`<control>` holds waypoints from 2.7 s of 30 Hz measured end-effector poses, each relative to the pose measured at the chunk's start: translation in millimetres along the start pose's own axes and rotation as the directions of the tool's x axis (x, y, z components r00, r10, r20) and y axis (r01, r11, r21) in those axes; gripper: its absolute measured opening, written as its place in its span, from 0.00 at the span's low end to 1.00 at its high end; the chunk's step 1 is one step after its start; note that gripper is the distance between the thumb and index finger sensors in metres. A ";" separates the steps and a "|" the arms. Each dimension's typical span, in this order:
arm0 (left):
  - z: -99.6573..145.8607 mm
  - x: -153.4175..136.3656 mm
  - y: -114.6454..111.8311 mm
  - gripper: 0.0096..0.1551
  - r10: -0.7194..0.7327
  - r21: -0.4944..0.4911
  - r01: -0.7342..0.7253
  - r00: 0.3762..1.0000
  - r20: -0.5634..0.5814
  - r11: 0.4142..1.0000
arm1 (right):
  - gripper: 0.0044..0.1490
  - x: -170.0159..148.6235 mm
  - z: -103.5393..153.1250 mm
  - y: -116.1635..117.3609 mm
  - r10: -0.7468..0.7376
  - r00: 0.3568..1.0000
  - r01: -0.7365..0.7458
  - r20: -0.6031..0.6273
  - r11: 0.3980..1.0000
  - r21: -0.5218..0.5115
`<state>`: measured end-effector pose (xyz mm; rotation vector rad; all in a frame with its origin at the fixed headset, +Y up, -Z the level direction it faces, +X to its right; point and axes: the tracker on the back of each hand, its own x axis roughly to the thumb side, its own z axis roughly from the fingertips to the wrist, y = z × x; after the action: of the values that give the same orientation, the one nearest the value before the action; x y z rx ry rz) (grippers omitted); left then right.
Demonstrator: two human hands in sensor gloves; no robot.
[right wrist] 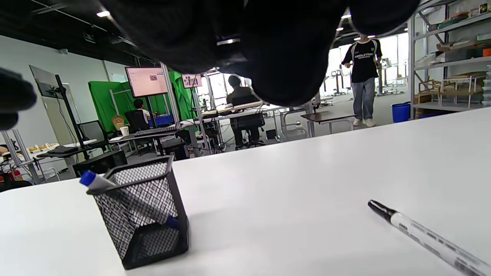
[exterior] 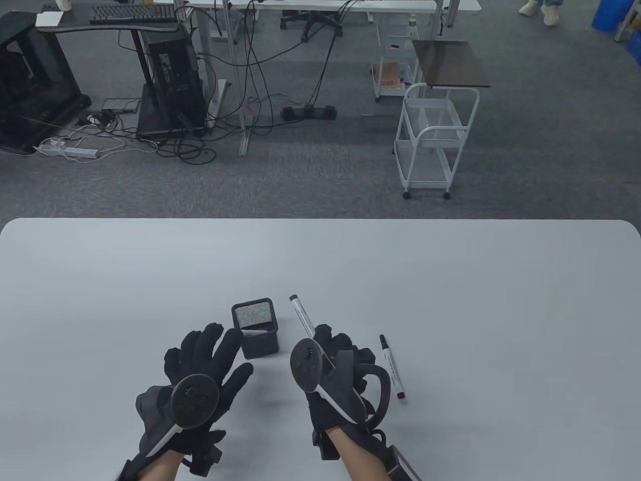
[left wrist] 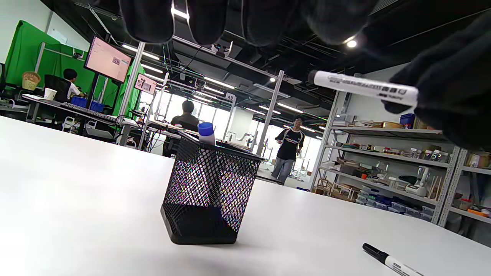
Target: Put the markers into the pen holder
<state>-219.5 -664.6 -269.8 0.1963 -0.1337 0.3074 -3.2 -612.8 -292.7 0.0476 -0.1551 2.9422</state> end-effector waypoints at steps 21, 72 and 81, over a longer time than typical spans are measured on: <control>-0.4 -1.6 0.4 0.39 0.012 -0.002 -0.012 1.000 0.000 1.000 | 0.29 19.5 -6.0 -5.5 -0.036 0.996 0.050 0.079 0.982 -0.181; -2.3 -1.2 -1.2 0.39 0.005 -0.018 -0.005 1.000 -0.011 1.000 | 0.25 28.1 -21.5 29.3 -0.117 0.989 0.135 0.095 0.968 -0.213; -3.0 -1.1 -2.2 0.39 0.001 -0.027 -0.002 1.000 -0.012 1.000 | 0.25 29.8 -25.2 35.6 -0.109 0.990 0.125 0.094 0.974 -0.187</control>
<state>-219.6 -666.3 -273.3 0.1678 -0.1258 0.3081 -40.0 -639.1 -320.1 0.1461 -0.4338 2.7943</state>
